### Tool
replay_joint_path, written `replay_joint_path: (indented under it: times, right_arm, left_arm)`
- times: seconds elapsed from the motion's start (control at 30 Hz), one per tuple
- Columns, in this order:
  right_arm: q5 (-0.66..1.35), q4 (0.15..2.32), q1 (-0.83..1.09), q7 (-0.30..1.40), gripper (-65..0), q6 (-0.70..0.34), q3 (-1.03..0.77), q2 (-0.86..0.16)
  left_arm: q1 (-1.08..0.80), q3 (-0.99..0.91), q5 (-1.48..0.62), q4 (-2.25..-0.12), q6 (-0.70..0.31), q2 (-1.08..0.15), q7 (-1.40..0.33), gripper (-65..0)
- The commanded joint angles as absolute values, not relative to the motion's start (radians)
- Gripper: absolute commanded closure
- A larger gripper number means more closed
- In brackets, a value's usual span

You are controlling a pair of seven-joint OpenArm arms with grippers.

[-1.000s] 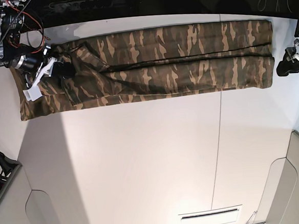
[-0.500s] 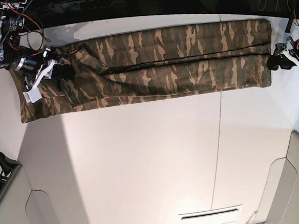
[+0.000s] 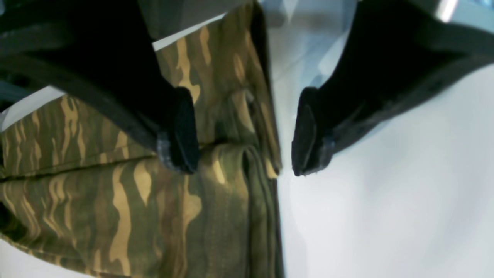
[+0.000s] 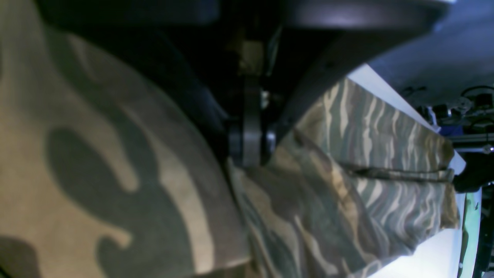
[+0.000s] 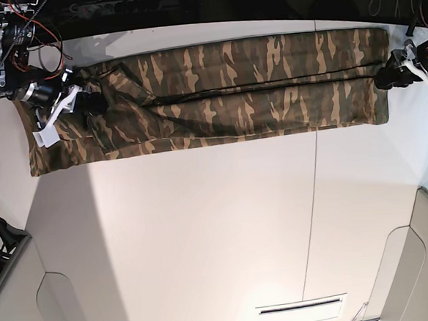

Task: Fold the T-shirt properly
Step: 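Grasp the strip ends with both grippers and straighten the folded strip, then lift the strip end with the left gripper and fold it toward the right gripper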

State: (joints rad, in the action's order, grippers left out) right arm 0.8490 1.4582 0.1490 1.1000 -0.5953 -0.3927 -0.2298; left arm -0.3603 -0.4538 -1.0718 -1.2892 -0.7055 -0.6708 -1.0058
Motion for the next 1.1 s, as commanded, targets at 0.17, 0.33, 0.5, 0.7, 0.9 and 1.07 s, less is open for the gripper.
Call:
replay_joint_path:
  times: [0.17, 0.33, 0.5, 0.7, 0.9, 1.07]
  right_arm:
    - [0.875, 1.468, 0.142, 1.096, 0.0, -0.591, -0.397, -0.241]
    - [0.875, 1.468, 0.142, 1.096, 0.0, -0.591, -0.397, -0.241]
    - [0.875, 1.468, 0.142, 1.097, 0.0, -0.591, -0.397, -0.241]
    - [0.875, 1.468, 0.142, 1.099, 0.0, -0.591, -0.397, -0.241]
    - [0.875, 1.468, 0.142, 1.1, 0.0, -0.591, -0.397, -0.241]
    - [0.922, 1.471, 0.141, 1.131, 0.0, -0.591, -0.397, -0.243]
  left_arm:
    - [-0.391, -0.448, -1.131, -1.293, -0.698, -0.665, -1.062, -42.1]
    - [-0.389, -0.407, -1.156, -1.293, -0.698, -0.63, -1.074, -42.0]
    - [-0.379, -0.356, -1.164, -1.293, -0.698, -0.617, -1.056, -40.2]
    - [-0.379, -0.354, -1.163, -1.293, -0.698, -0.618, -0.987, -3.8]
    - [-0.34, -0.354, -1.163, -1.293, -0.698, -0.618, -0.943, 0.0]
    - [-0.276, -0.354, -1.163, -1.293, -0.698, -0.618, -0.959, 0.0]
